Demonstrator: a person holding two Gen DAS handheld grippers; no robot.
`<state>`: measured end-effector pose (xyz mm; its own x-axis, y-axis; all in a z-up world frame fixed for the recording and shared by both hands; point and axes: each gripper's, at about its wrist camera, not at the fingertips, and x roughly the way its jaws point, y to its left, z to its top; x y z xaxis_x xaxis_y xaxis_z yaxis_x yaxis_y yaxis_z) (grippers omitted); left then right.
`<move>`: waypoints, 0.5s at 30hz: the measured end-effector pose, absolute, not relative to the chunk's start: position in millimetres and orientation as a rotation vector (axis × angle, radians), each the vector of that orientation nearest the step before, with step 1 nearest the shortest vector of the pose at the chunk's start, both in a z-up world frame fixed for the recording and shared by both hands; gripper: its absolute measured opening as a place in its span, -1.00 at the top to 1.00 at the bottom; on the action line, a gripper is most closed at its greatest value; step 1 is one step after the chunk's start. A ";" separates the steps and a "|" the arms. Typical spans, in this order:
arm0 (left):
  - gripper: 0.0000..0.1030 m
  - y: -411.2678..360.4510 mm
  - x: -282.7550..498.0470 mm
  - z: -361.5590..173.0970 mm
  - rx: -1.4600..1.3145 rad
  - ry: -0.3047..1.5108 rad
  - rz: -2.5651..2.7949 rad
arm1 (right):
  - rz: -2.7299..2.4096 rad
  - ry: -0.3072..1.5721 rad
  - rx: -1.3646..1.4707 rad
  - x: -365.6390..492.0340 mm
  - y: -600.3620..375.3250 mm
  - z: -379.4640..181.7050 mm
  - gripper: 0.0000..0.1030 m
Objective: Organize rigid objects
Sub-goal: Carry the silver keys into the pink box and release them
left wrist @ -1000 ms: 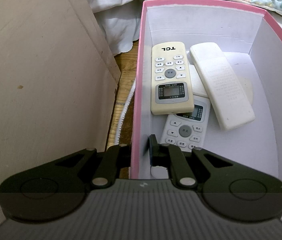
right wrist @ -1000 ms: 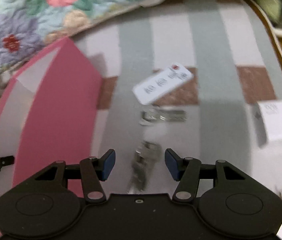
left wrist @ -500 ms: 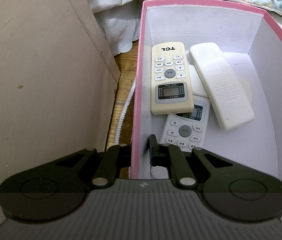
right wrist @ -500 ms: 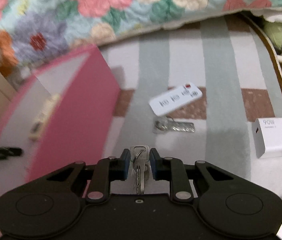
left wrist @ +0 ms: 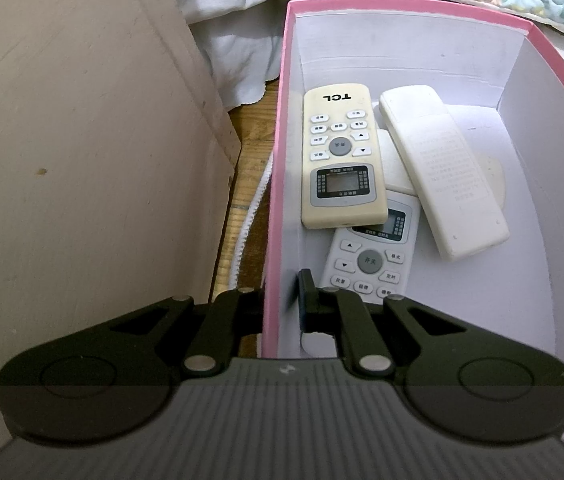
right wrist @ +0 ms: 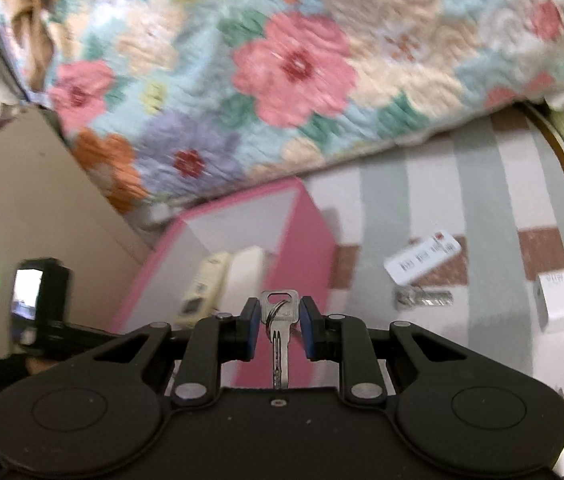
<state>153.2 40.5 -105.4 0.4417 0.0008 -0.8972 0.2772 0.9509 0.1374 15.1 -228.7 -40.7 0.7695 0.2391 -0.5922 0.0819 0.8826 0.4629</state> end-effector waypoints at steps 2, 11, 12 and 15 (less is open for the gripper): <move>0.84 41.0 153.6 -105.4 0.277 1.109 -0.174 | 0.114 0.670 0.472 12.6 -222.0 -25.5 0.50; 0.84 43.0 157.6 -107.4 0.257 1.130 -0.181 | 0.312 0.608 0.441 15.7 -174.9 17.5 0.50; 0.84 43.4 157.5 -107.4 0.254 1.131 -0.182 | 0.325 0.626 0.442 19.5 -169.4 15.6 0.50; 0.84 44.6 157.8 -107.1 0.244 1.133 -0.185 | 0.363 0.710 0.466 35.0 -154.1 -1.5 0.50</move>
<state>157.8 44.6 -107.1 0.4129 -0.0227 -0.9105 0.2685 0.9583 0.0979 35.0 -154.1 -1.5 0.7038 0.4675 -0.5349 -0.1596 0.8377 0.5222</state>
